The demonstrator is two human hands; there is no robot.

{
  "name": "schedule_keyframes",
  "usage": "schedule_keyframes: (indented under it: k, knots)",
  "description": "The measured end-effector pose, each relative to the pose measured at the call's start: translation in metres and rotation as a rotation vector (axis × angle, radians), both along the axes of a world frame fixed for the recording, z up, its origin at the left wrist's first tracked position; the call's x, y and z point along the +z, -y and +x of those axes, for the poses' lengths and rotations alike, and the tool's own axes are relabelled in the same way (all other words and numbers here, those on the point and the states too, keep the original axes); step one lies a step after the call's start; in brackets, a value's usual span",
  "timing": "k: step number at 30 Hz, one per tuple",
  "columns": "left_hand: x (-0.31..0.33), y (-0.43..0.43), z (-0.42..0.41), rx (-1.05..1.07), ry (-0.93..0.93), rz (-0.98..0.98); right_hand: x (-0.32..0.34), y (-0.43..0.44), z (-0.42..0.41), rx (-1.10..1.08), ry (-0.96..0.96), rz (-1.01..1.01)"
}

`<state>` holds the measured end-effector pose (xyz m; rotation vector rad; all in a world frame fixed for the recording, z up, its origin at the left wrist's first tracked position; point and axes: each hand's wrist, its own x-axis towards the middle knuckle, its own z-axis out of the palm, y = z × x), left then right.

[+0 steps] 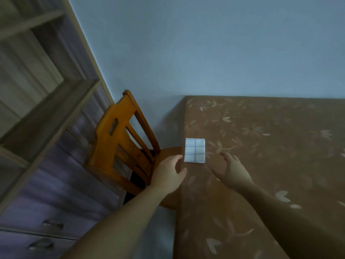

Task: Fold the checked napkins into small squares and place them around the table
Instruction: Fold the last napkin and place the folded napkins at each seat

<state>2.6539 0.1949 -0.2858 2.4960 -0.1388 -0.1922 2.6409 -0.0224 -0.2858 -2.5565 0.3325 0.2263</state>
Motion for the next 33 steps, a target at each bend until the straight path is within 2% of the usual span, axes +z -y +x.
schedule_keyframes:
  k: [2,5,15,20,27,33]
  knots:
    - [0.012,-0.003,-0.016,-0.05,-0.06,0.057,0.018,0.004,-0.029,-0.018,-0.005,-0.031]
    - [0.024,-0.003,-0.048,-0.148,-0.046,0.119,0.039,0.01,-0.084,-0.088,0.009,-0.076]
    - [0.052,0.035,-0.191,-0.292,-0.035,0.019,0.071,0.045,-0.272,-0.186,-0.048,-0.117]
    - [0.067,0.101,-0.266,-0.395,0.041,0.015,0.079,0.094,-0.356,-0.22,-0.043,-0.074]
    - [0.076,0.236,-0.386,-0.45,0.009,-0.044,0.075,0.208,-0.485,-0.366,-0.083,0.013]
    - [0.074,0.289,-0.42,-0.422,-0.042,-0.018,0.069,0.27,-0.51,-0.383,-0.101,0.052]
